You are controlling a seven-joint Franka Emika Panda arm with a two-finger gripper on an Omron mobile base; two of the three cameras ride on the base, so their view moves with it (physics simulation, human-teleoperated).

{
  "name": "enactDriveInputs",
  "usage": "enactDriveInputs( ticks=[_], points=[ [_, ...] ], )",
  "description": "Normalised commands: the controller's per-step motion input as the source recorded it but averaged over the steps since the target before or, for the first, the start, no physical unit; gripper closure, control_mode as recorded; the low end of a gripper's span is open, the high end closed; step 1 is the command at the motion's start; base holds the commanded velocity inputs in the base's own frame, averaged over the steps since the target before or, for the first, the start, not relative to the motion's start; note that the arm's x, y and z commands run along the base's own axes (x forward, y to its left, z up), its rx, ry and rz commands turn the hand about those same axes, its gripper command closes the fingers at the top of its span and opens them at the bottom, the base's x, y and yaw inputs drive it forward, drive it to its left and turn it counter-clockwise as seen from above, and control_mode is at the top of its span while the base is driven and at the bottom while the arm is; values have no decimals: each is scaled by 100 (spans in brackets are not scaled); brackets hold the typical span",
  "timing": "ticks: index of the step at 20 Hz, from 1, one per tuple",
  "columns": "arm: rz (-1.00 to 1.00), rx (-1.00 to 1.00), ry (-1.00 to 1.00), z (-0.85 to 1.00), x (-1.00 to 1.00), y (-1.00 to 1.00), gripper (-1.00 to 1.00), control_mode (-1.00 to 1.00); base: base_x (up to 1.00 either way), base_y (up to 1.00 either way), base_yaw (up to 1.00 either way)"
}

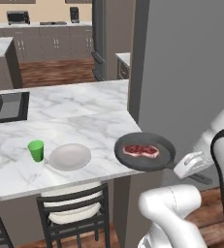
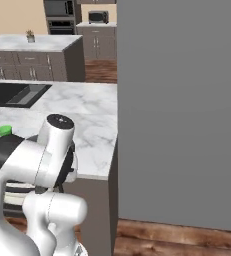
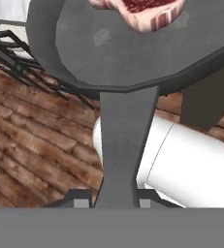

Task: Pick up the pan with the steak in it and place it on the dining table. Then place the steak on the plate.

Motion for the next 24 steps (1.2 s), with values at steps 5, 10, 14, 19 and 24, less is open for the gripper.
enactDriveInputs(
  ticks=[5, 10, 14, 19, 24],
  points=[
    [9, 4, -3, 0, -4, -20, 100, -100, 0, 0, 0],
    [6, 0, -2, -32, 0, -25, 100, -100, 0, 0, 0],
    [7, 1, -7, -39, 23, -37, 100, -100, 0, 0, 0],
    [6, 1, -8, -44, 56, -25, 100, -100, 0, 0, 0],
    [2, 1, -6, -38, 73, -5, 100, -100, 0, 0, 0]
  ],
)
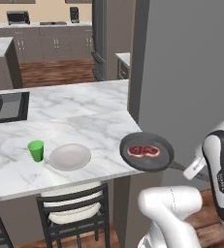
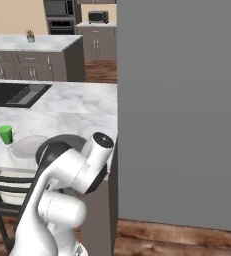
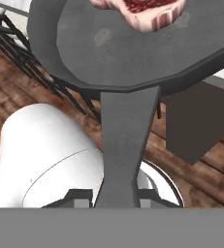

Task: Pick up the pan with the steak in it and place it on the dining table. Then place the steak on the plate.

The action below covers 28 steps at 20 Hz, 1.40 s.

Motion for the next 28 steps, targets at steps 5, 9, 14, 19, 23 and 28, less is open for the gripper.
enactDriveInputs(
  ticks=[5, 9, 14, 19, 23, 28],
  points=[
    [0, 0, -3, -29, 79, 0, 100, -100, 0, 0, 0],
    [0, 0, 1, -21, 79, 18, 100, -100, 0, 0, 0],
    [0, 0, 9, -17, 82, 29, 100, -100, 0, 0, 0],
    [0, -1, 10, -15, 54, 15, 100, -100, 0, 0, 0],
    [0, 0, 1, -2, 6, 1, 100, -100, 0, 0, 0],
    [0, 0, 0, -21, 13, 0, 100, -100, 0, 0, 0]
  ],
)
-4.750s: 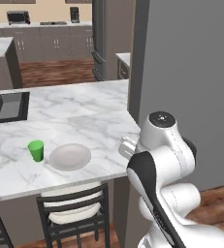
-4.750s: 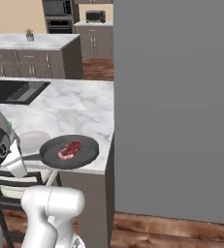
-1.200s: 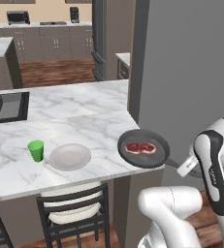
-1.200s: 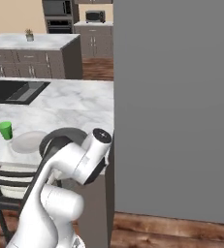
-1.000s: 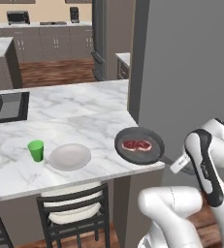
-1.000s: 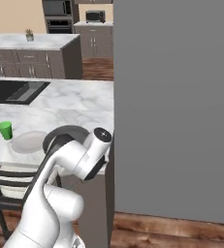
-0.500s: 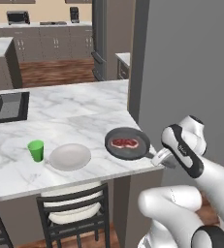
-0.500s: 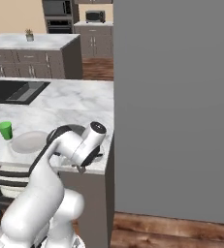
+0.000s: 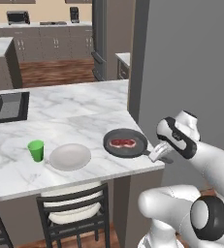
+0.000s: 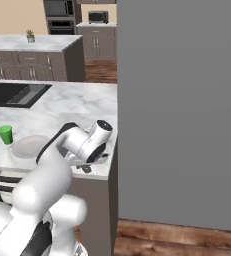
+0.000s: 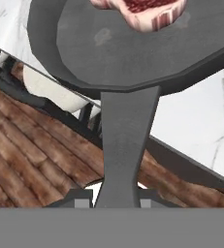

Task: Pick up the pan with the steak in it and place it on the dining table. Then place the steak on the plate.

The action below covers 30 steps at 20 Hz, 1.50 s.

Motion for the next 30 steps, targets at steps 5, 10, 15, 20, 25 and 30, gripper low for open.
enactDriveInputs(
  ticks=[5, 10, 15, 20, 25, 30],
  points=[
    [0, 0, 0, -52, 29, 0, 100, -100, 0, 0, 0],
    [0, 0, -2, -46, 46, 0, 100, -100, 0, 0, 0],
    [0, 2, 0, -32, 53, 1, 100, -100, 0, 0, 0],
    [0, 4, 2, -24, 54, 11, 100, -100, 0, 0, 0],
    [0, 1, 2, -7, 26, 3, 100, -100, 0, 0, 0],
    [0, 0, 0, 0, -2, 0, 100, -100, 0, 0, 0]
  ],
)
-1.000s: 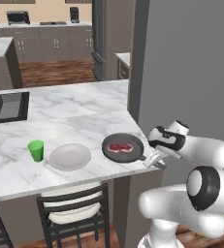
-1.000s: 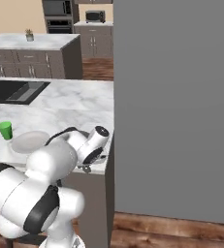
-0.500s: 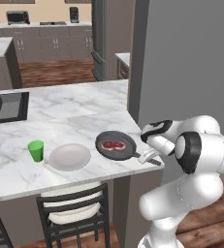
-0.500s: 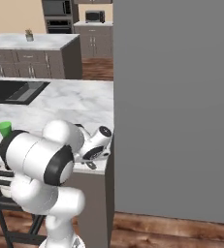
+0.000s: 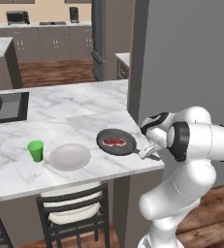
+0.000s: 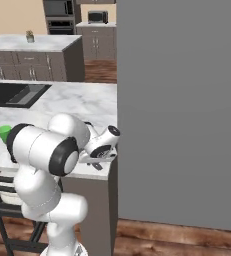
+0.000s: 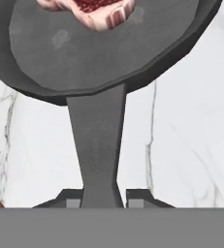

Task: Pick up the pan with the steak in it and place it on the dining table. Then place the steak on the plate.

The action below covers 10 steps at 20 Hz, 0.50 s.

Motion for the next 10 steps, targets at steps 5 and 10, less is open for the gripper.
enactDriveInputs(
  ticks=[5, 10],
  points=[
    [3, -4, -2, -9, -41, 0, 100, -100, 0, 0, 0],
    [2, -5, -1, -7, -21, 0, -100, -100, 0, 0, 0]
  ],
)
